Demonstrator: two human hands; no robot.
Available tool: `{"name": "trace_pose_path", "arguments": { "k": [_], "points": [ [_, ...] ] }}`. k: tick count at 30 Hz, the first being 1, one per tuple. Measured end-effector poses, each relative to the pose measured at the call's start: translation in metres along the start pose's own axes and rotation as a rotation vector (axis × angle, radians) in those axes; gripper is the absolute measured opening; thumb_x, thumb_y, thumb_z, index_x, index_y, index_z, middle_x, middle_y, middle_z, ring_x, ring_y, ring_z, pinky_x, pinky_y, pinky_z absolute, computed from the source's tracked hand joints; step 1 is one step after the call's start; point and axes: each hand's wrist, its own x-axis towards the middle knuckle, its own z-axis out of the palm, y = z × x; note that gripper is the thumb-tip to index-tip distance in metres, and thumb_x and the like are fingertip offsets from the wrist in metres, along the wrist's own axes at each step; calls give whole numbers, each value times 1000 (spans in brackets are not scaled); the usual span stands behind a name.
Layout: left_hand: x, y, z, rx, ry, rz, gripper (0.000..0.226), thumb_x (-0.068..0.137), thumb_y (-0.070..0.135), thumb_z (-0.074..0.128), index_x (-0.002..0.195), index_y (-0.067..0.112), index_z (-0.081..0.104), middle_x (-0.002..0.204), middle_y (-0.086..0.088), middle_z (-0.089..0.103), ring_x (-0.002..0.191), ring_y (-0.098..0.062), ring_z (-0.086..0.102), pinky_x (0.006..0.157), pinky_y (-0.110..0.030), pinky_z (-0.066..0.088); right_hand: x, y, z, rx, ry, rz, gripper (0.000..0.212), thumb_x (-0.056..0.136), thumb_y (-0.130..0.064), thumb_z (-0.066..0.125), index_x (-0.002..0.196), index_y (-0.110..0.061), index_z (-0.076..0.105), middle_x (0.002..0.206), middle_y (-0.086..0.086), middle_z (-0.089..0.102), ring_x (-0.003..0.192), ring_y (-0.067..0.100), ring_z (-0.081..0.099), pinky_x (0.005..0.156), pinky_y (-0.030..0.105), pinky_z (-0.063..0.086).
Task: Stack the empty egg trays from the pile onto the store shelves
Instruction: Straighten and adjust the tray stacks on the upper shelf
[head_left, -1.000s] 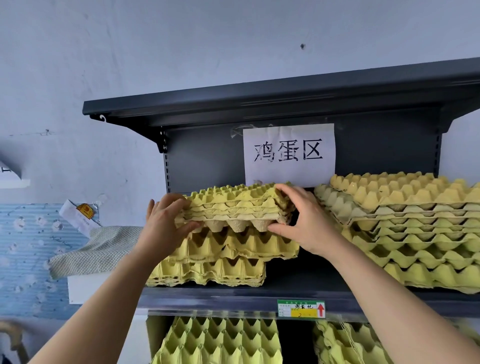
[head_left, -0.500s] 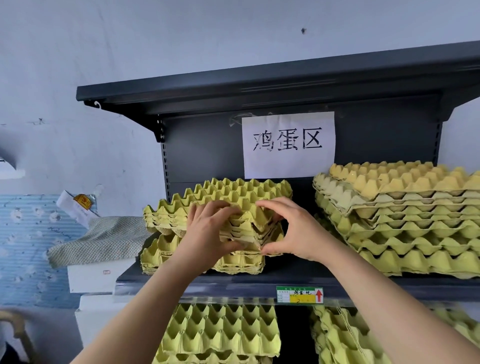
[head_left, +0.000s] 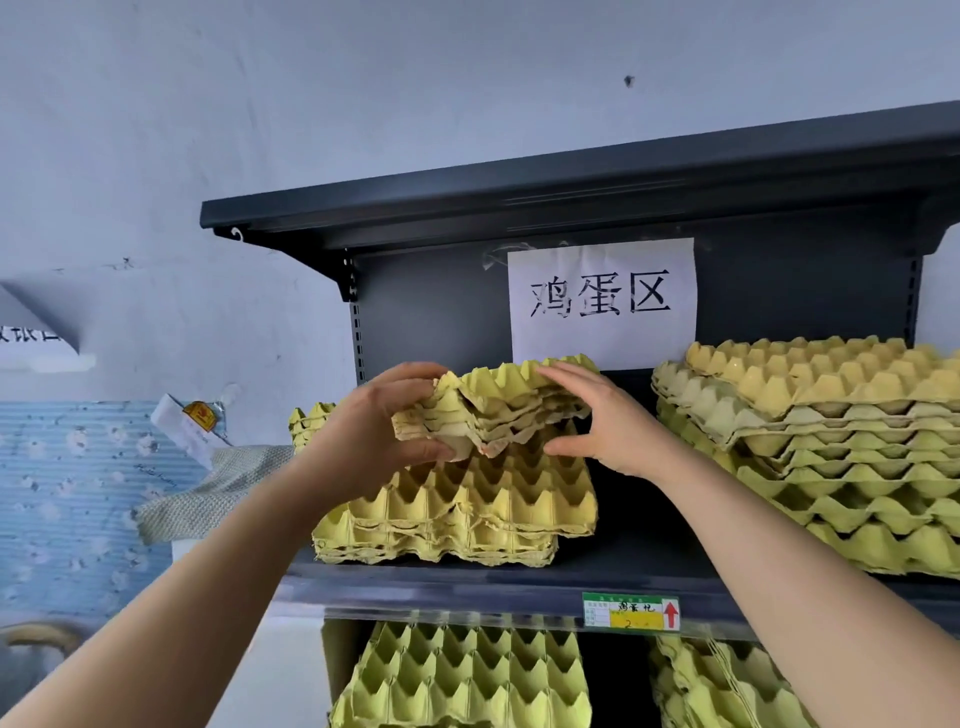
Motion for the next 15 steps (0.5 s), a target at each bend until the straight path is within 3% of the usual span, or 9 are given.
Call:
{"name": "trace_pose_path", "arguments": {
  "k": [4, 7, 9, 13, 15],
  "points": [
    [-6, -4, -15, -1, -20, 36, 42, 65, 51, 76, 97, 24, 72, 131, 24, 54, 111, -1, 59, 92, -23, 48, 22, -10, -3, 5, -38, -36, 93, 68, -25, 85, 145, -39, 33, 141, -23, 30, 135, -4, 17, 115, 29, 16],
    [-14, -6, -21, 2, 0, 49, 34, 66, 46, 78, 94, 28, 70, 131, 22, 56, 111, -2, 60, 90, -18, 46, 31, -18, -5, 31, -77, -48, 82, 65, -26, 87, 133, -47, 45, 126, -33, 43, 121, -3, 39, 106, 28, 33],
    [-17, -8, -23, 4, 13, 49, 34, 66, 42, 80, 92, 24, 70, 129, 21, 58, 109, -1, 60, 89, -16, 46, 34, -23, -6, 20, -64, -61, 73, 63, -28, 88, 123, -46, 50, 120, -23, 52, 116, 4, 46, 101, 33, 39],
    [-22, -16, -32, 30, 66, 6, 41, 67, 34, 82, 101, 17, 68, 125, 14, 59, 107, 4, 57, 87, -6, 40, 32, -35, -10, 1, 70, -83, 75, 59, -31, 88, 115, -59, 47, 121, -12, 43, 112, 2, 37, 98, 27, 32],
    [-25, -21, -32, 48, 78, -10, 52, 70, 23, 85, 116, 17, 62, 127, 12, 57, 110, 1, 55, 89, -10, 42, 29, -41, -10, -28, 138, -97, 74, 59, -34, 87, 117, -58, 48, 118, -13, 35, 111, 2, 33, 95, 24, 26]
  ]
}}
